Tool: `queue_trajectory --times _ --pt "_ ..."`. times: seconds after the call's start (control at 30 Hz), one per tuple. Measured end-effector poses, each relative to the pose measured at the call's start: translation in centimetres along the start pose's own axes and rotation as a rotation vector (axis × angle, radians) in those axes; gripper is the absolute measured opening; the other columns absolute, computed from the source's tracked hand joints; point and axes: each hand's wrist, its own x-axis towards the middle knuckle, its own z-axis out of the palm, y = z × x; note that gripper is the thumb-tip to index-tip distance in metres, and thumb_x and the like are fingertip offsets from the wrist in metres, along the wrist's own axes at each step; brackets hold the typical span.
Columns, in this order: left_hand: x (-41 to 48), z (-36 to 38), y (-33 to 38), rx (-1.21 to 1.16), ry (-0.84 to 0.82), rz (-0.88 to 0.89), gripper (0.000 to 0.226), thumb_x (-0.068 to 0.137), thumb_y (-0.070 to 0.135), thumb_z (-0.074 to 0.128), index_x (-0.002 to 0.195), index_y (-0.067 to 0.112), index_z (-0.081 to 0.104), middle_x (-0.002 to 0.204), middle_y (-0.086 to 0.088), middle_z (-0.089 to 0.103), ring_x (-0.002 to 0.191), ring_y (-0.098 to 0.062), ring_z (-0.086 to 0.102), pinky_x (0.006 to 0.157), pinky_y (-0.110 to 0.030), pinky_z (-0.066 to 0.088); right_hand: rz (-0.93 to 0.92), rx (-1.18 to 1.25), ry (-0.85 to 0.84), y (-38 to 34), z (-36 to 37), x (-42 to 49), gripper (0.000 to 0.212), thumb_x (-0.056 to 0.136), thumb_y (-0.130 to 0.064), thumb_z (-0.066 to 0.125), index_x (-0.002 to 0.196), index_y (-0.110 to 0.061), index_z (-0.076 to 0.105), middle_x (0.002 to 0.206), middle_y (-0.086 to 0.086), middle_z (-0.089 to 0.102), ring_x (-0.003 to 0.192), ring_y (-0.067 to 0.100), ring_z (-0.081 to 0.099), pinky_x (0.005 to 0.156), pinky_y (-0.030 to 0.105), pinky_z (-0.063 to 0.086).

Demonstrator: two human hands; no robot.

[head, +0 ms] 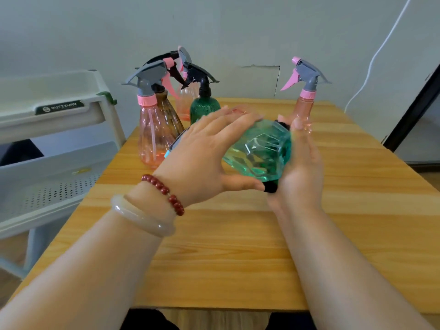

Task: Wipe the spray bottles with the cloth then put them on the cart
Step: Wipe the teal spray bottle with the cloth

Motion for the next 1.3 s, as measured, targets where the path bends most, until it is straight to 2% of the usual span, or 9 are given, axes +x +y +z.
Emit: queue_trajectory --times 0.2,0.37,0.47,0.67,0.83,0.93,1.1,1.2,1.3 --pt "1.5 -0.2 1.2 0.066 -0.055 0.094 0.108 0.064 0.086 0.048 0.153 0.035 0.014 0.145 0.001 0.05 0.117 -0.021 0.059 0.09 -0.036 0.052 -0.002 0.04 -0.085 -0.5 -0.4 0.5 0.025 0.083 -0.037 0.062 0.088 -0.015 0.074 0.09 0.009 0.071 0.089 0.03 0.068 0.081 0.048 0.055" --pt "1.1 0.1 1.2 -0.091 -0.018 0.08 0.095 0.066 0.073 0.066 0.147 0.037 0.032 0.139 0.011 0.053 0.12 -0.008 0.054 0.096 -0.032 0.052 0.057 0.024 -0.116 0.3 -0.8 0.8 0.022 0.099 -0.026 0.053 0.099 -0.011 0.069 0.094 0.009 0.071 0.092 0.029 0.067 0.077 0.042 0.054" --pt "0.5 -0.2 1.3 -0.099 0.022 -0.032 0.09 0.063 0.07 0.069 0.142 0.04 0.037 0.133 0.013 0.055 0.114 -0.006 0.055 0.093 -0.03 0.051 0.026 -0.058 -0.147 0.7 -0.4 0.8 0.03 0.093 -0.032 0.055 0.109 -0.01 0.068 0.113 0.014 0.068 0.108 0.032 0.063 0.091 0.049 0.051" --pt "-0.7 -0.2 0.2 -0.139 0.071 -0.219 0.091 0.059 0.072 0.068 0.14 0.044 0.037 0.119 0.017 0.058 0.103 -0.002 0.054 0.087 -0.023 0.047 -0.364 -0.452 -0.41 1.3 -0.4 -0.6 0.032 0.098 -0.02 0.049 0.127 -0.03 0.057 0.134 -0.006 0.059 0.132 0.012 0.05 0.111 0.038 0.04" --pt "-1.6 0.3 0.0 -0.067 0.032 -0.192 0.097 0.059 0.071 0.068 0.145 0.037 0.038 0.125 0.016 0.055 0.103 0.002 0.046 0.081 -0.01 0.037 -0.176 -0.445 -0.294 1.6 -0.1 0.3 0.027 0.097 -0.018 0.048 0.113 -0.031 0.067 0.112 -0.013 0.07 0.113 0.007 0.062 0.096 0.027 0.049" --pt "-1.9 0.7 -0.2 -0.074 0.034 -0.211 0.095 0.057 0.081 0.06 0.141 0.042 0.036 0.122 0.012 0.059 0.102 -0.006 0.055 0.081 -0.021 0.044 -0.137 -0.526 -0.282 2.0 -0.3 0.6 0.023 0.094 -0.024 0.051 0.102 -0.03 0.072 0.108 -0.004 0.073 0.106 0.015 0.066 0.096 0.04 0.052" --pt "-2.0 1.3 -0.9 0.009 0.15 -0.184 0.09 0.061 0.078 0.054 0.137 0.032 0.045 0.114 0.006 0.066 0.095 -0.016 0.066 0.07 -0.026 0.052 -0.387 -0.536 -0.493 1.7 -0.4 -0.1 0.022 0.092 -0.009 0.058 0.101 -0.025 0.071 0.112 -0.008 0.07 0.115 0.006 0.061 0.1 0.026 0.046" --pt "-2.5 1.8 -1.1 0.079 0.106 -0.204 0.099 0.06 0.082 0.054 0.14 0.026 0.044 0.113 0.006 0.067 0.093 -0.016 0.068 0.069 -0.027 0.054 -0.258 -0.596 -0.398 2.2 -0.5 0.3 0.02 0.091 -0.012 0.06 0.093 -0.025 0.074 0.097 -0.012 0.071 0.094 -0.001 0.064 0.083 0.019 0.048" --pt "-2.9 2.6 -1.4 0.095 0.057 -0.23 0.104 0.055 0.087 0.048 0.137 0.023 0.052 0.113 0.005 0.069 0.093 -0.019 0.069 0.07 -0.027 0.051 -0.138 -0.698 -0.343 2.8 -0.6 0.9 0.017 0.088 -0.018 0.061 0.084 -0.025 0.077 0.095 -0.008 0.072 0.096 0.008 0.067 0.079 0.024 0.052"
